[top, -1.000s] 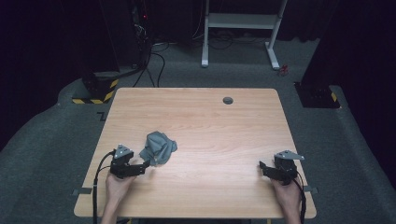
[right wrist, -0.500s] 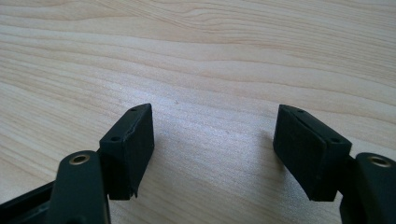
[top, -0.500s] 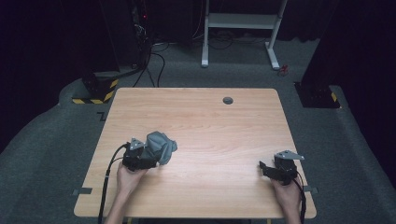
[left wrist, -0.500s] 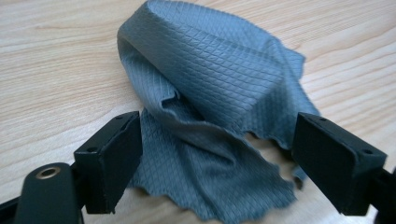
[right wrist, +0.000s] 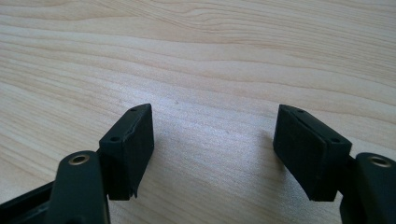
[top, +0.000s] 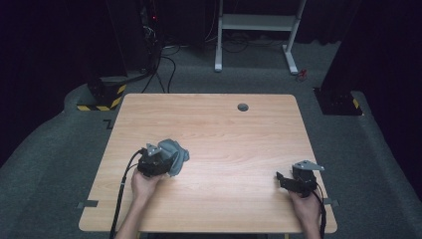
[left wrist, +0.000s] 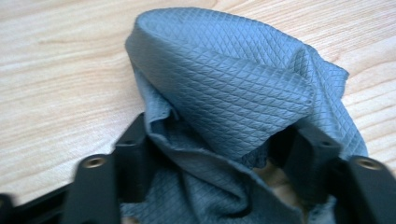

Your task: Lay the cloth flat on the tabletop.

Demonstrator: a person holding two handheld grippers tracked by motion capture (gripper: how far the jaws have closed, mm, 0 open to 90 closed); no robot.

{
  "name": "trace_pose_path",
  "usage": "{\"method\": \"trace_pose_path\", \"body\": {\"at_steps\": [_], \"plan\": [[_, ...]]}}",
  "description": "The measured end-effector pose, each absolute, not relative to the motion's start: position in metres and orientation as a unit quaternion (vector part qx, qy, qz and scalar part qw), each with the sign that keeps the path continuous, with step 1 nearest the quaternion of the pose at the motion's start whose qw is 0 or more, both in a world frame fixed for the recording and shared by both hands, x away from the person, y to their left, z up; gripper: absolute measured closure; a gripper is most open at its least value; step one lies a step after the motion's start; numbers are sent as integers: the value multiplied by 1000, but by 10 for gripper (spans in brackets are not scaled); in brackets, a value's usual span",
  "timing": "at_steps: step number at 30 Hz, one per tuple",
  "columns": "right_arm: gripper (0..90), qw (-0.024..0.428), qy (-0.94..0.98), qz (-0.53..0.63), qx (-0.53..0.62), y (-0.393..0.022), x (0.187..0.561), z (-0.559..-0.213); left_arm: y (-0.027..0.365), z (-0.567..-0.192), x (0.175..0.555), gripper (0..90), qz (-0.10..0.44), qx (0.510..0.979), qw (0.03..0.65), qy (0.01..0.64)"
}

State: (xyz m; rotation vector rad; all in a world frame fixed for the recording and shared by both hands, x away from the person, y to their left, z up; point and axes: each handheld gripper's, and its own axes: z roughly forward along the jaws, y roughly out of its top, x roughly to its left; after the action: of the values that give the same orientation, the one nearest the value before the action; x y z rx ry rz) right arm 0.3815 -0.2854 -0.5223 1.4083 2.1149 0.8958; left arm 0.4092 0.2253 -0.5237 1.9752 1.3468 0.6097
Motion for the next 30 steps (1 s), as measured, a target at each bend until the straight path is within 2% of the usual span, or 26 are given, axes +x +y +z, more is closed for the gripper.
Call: {"method": "trace_pose_path", "body": {"at_steps": [1, 2, 3, 7, 8, 16, 30], "plan": [[288, 222, 765, 324, 510, -285, 381, -522, 225, -523, 409, 428, 234, 756, 331, 515], [288, 222, 765, 324, 510, -285, 381, -522, 225, -524, 409, 527, 235, 756, 334, 511], [288, 222, 765, 324, 510, -285, 381, -522, 225, -524, 409, 527, 237, 758, 336, 506], [287, 222, 765, 324, 510, -285, 381, -522, 220, -523, 408, 755, 236, 768, 338, 490], [287, 222, 765, 324, 510, -285, 381, -522, 220, -523, 408, 773, 236, 768, 338, 490], [286, 222, 766, 324, 509, -285, 381, -522, 194, -515, 408, 801, 198, 776, 384, 459], [285, 222, 766, 324, 509, -285, 381, -522, 139, -506, 411, 802, 168, 795, 406, 418]]}}
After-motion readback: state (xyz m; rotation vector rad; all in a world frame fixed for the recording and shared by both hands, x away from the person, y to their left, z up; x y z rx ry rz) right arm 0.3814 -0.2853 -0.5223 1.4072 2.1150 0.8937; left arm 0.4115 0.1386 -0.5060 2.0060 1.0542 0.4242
